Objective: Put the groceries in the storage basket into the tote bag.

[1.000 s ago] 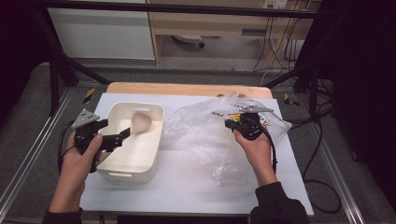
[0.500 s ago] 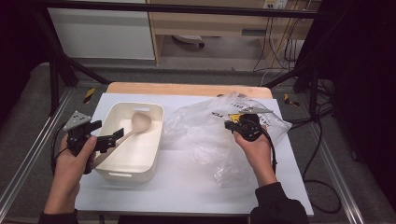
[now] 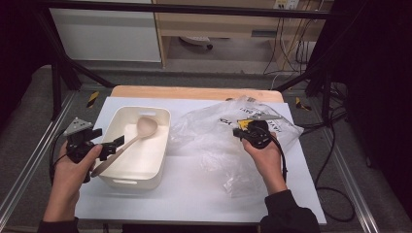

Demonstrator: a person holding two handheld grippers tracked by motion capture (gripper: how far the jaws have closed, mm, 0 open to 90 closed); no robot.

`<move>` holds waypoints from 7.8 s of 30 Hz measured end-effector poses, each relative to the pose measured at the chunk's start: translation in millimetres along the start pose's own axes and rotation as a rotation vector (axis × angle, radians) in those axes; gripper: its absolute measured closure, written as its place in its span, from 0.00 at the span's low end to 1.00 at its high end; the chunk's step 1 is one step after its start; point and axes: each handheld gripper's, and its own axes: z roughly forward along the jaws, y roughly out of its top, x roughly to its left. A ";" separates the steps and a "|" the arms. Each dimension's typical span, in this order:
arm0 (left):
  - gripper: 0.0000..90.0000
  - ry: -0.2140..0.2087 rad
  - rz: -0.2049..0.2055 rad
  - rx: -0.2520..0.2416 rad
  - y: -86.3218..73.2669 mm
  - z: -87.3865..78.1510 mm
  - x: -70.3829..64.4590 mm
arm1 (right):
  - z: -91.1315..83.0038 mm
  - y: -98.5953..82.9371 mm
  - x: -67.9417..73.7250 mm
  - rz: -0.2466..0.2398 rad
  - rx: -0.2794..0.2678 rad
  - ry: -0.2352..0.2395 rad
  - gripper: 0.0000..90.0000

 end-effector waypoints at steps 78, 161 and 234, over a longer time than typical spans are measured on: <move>0.72 -0.003 -0.022 0.217 -51.3 11.5 8.7 | 1.8 -6.1 -6.4 0.001 0.028 0.003 1.00; 0.77 -0.071 0.002 0.092 -33.0 -11.6 -4.0 | -1.5 -5.3 -4.3 -0.024 0.025 0.002 1.00; 0.77 -0.363 0.237 0.170 -59.6 49.4 -186.8 | -6.8 2.7 -0.2 -0.027 -0.002 0.039 1.00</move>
